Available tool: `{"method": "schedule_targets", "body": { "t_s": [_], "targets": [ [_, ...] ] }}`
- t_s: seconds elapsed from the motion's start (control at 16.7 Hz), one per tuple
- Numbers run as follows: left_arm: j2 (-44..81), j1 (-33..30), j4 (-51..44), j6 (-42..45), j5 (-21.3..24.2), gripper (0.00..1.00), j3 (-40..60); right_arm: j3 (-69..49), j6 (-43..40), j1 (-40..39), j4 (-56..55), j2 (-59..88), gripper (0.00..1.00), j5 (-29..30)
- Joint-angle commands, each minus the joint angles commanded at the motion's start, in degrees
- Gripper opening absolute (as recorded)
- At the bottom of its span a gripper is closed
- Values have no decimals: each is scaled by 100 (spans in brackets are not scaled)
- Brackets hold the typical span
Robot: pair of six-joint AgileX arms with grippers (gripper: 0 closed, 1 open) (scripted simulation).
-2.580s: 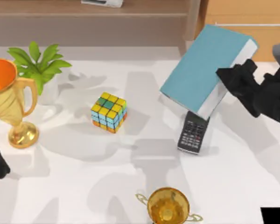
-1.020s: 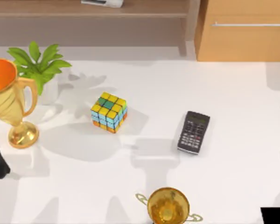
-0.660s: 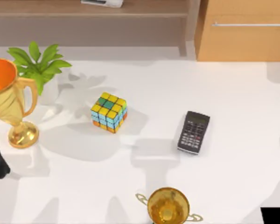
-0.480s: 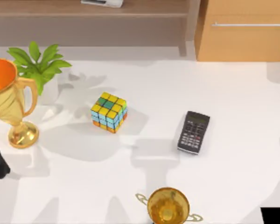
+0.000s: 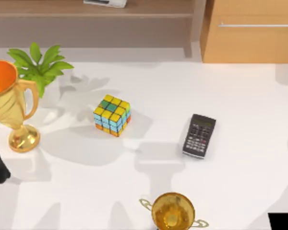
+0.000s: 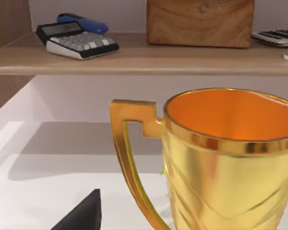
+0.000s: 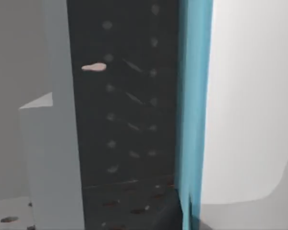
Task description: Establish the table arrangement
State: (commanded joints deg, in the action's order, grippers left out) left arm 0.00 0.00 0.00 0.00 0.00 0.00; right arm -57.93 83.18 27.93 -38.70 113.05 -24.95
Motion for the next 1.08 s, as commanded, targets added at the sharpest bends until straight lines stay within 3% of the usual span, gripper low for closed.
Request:
{"method": "schedule_targets", "body": {
  "t_s": [0.24,0.3,1.08],
  "targets": [
    [0,0,0,0,0,100,0,0,0,0,0,0,98,0],
    [0,0,0,0,0,100,0,0,0,0,0,0,100,0],
    [0,0,0,0,0,100,0,423,-63,85,-101,-375,100,-172]
  ]
}}
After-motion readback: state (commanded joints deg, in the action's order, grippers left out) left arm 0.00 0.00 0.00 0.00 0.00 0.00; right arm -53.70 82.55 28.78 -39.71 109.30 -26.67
